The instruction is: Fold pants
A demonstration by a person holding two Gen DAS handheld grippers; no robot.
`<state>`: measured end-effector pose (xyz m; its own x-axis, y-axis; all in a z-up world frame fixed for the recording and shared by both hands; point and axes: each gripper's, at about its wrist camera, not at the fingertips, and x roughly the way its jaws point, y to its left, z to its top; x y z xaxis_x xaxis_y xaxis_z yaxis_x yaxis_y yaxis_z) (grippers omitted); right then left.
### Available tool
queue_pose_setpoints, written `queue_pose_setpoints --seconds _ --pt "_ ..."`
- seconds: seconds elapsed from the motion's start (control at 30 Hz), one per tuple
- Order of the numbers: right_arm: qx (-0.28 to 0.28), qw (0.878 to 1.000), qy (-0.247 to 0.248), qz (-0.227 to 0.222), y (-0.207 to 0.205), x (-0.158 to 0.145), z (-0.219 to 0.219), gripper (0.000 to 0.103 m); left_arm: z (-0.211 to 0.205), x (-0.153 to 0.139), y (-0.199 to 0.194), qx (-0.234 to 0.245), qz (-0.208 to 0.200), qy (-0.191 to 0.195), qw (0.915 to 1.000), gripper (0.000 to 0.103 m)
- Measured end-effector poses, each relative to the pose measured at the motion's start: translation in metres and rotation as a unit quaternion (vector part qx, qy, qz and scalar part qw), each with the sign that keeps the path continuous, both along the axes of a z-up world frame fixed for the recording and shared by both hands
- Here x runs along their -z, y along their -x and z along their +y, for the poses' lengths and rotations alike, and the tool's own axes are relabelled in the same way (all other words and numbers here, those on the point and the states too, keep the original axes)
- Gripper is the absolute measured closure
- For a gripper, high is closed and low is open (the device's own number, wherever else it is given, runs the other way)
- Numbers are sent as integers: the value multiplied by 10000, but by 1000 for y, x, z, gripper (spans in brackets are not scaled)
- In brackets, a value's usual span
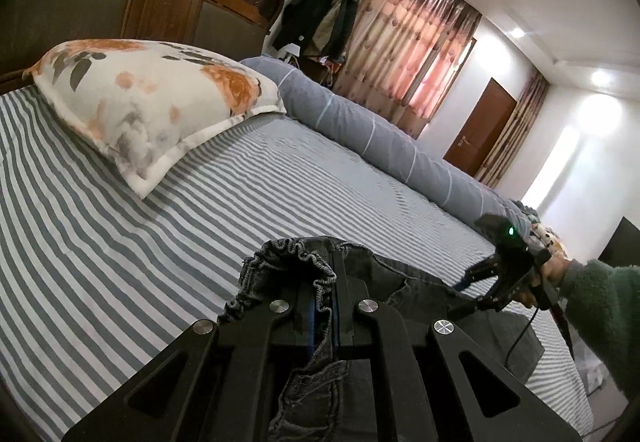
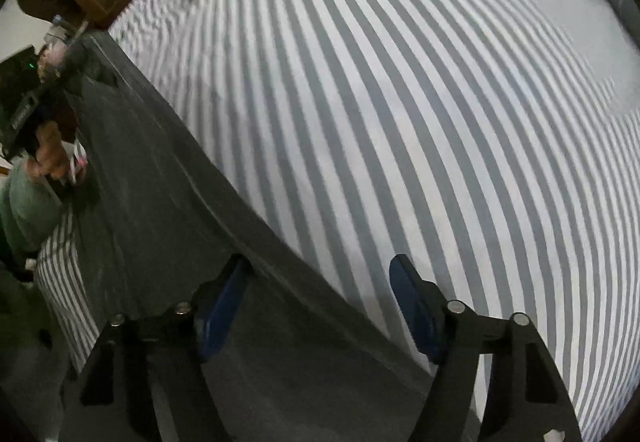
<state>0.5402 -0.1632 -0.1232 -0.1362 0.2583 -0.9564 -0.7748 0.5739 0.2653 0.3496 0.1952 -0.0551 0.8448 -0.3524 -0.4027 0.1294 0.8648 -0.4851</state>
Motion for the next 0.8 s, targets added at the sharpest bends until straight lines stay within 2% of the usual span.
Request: queue_pose_setpoints --seconds 0.13,0.17,0.33,0.43,0.57,0.7,0.73,0.8 --pt "302 9990 294 135 4 12 -46 68 4 2 0 -2 37 101 9999 97" --pt "389 9986 341 103 5 12 -55 72 3 2 0 -7 42 79 10000 97" --pt "507 9965 523 -400 13 1 -76 92 -4 -2 1 -26 54 -172 9998 97" --pt "586 9920 535 -979 35 -13 -74 96 -6 2 -3 -114 172 -343 9992 97" --pt "1094 9786 359 -1703 74 -53 -85 96 -3 4 -5 -93 319 -416 9986 97" --pt "1576 9626 321 -2182 129 -89 -90 97 -1 -8 1 104 352 -513 9980 97" --pt "1676 9599 321 -2223 128 -95 -99 97 -1 -14 6 194 329 -553 9977 97" --pt "1879 9521 405 -2380 154 -104 -99 97 -3 -22 14 308 295 -690 9967 97"
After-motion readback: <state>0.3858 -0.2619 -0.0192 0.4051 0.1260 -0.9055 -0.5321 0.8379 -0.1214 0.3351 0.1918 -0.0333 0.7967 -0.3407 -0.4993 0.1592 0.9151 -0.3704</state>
